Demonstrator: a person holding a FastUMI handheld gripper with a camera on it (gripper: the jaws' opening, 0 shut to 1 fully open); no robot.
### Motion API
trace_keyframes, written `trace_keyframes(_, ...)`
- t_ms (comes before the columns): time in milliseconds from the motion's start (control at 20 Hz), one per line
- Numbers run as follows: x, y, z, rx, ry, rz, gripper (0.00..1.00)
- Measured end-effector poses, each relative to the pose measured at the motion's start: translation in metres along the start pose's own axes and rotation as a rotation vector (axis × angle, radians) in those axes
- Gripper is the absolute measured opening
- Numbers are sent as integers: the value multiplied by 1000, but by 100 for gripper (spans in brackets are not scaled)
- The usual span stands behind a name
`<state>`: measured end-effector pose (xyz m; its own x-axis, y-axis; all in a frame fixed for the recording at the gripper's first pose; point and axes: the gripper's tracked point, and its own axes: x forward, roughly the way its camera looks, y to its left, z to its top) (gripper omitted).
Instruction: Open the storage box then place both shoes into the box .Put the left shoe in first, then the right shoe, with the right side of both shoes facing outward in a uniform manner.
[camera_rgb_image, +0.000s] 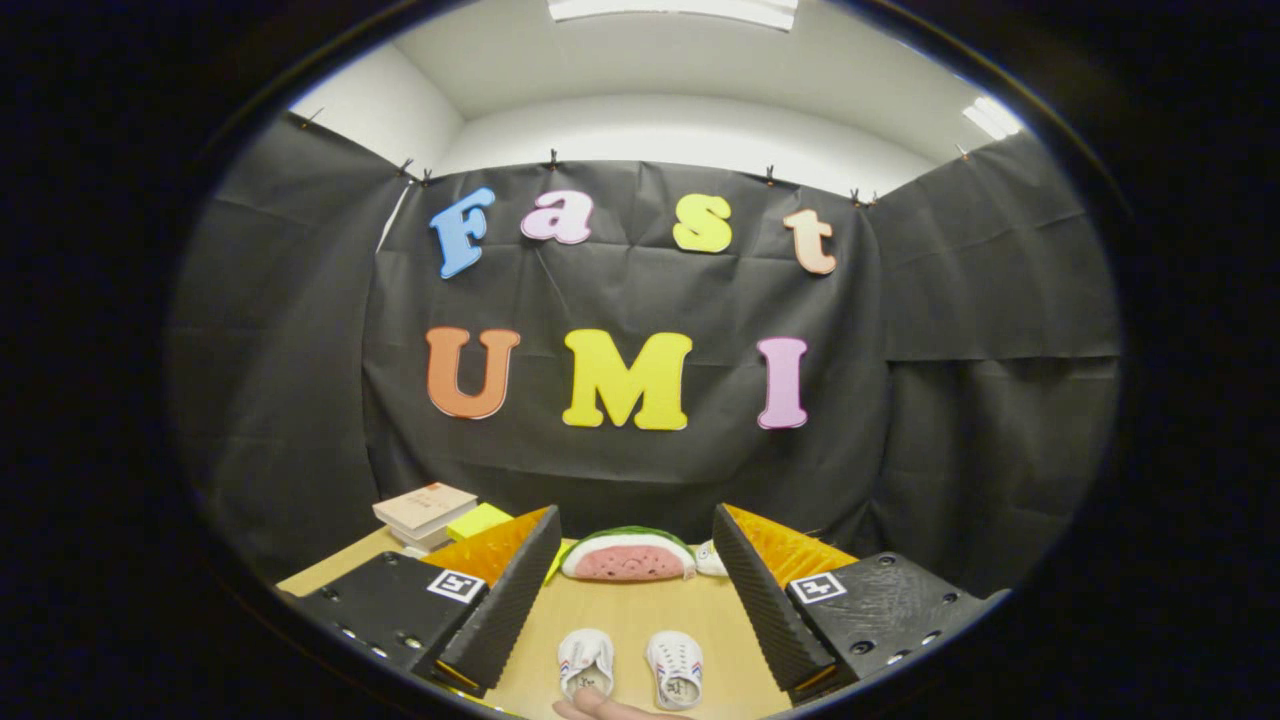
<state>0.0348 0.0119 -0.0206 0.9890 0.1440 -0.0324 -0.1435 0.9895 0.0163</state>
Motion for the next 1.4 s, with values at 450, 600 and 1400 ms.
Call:
trace_keyframes(450, 84, 58, -125, 107, 325, 278, 95)
trace_keyframes(600, 106, 92, -171, 182, 473, 430, 95)
trace_keyframes(1400, 120, 188, -300, 773, 1119, 931, 87)
